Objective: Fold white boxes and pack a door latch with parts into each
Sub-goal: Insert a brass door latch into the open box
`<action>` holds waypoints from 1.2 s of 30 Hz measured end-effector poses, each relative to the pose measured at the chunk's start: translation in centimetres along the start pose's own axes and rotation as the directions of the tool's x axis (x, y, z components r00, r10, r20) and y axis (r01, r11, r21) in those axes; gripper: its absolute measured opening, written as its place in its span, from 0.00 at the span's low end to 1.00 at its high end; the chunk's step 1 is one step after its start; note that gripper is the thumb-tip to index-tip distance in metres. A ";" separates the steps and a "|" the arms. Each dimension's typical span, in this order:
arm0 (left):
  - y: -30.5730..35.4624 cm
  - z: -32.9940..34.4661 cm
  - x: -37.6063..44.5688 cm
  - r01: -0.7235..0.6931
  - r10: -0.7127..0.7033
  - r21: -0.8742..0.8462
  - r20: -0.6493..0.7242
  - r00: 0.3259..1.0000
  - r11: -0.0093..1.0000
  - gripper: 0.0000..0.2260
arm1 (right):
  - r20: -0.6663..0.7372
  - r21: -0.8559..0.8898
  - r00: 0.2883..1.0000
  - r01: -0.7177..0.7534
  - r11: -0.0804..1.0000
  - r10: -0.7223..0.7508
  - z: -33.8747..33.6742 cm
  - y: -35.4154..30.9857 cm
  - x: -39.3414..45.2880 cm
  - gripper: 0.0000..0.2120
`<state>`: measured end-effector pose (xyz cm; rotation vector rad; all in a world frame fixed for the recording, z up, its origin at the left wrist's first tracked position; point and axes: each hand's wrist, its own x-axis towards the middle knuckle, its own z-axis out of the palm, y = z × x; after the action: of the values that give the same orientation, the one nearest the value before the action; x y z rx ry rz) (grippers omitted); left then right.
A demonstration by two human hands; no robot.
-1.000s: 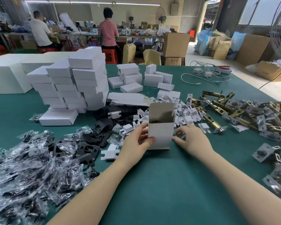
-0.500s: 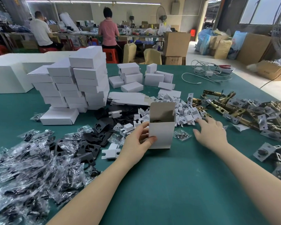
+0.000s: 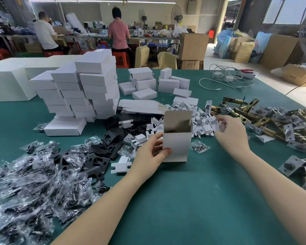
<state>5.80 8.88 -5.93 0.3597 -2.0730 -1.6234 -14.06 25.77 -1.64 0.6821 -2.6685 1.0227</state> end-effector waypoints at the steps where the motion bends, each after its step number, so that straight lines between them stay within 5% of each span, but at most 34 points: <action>1: 0.1 0.0 0.0 -0.003 0.003 0.002 -0.001 1.000 1.000 0.23 | -0.074 0.130 0.996 0.060 0.990 -0.050 -0.3 -0.8 -0.3 0.17; 4: 0.2 -0.1 0.0 -0.016 0.016 0.007 0.002 1.000 1.000 0.23 | -0.198 0.427 0.967 0.233 0.874 -0.161 -1.5 -3.4 -1.3 0.17; 9: 0.2 0.0 0.0 -0.026 0.026 0.000 0.005 1.000 1.000 0.22 | -0.086 0.762 0.932 0.290 0.579 -0.353 -2.4 -6.8 -3.4 0.21; 16: 0.2 0.0 -0.1 -0.029 0.029 -0.010 -0.001 1.000 1.000 0.24 | -0.159 0.600 0.830 0.511 0.616 -0.534 -2.5 -7.4 -4.8 0.24; 20: 0.2 0.0 -0.1 -0.031 0.031 -0.018 0.001 1.000 0.999 0.24 | -0.149 0.317 0.768 0.634 0.705 -0.623 -2.1 -7.0 -4.8 0.20; 23: 0.2 0.0 -0.1 -0.028 0.028 -0.005 0.003 1.000 1.000 0.23 | -0.142 0.254 0.792 0.610 0.751 -0.594 -1.9 -6.8 -5.0 0.15; 30: 0.3 0.0 -0.1 -0.032 0.032 0.004 0.009 0.999 0.999 0.21 | -0.258 0.410 0.824 0.566 0.715 -0.504 -1.6 -7.6 -5.6 0.15; 36: 0.6 0.0 -0.2 -0.034 0.034 -0.007 0.009 0.999 0.999 0.22 | -0.147 0.300 0.854 0.520 0.800 -0.499 -1.3 -7.4 -5.8 0.12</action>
<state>6.02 9.10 -5.41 0.3138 -2.0681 -1.6151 -5.34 23.78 1.59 1.3242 -2.0754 1.2983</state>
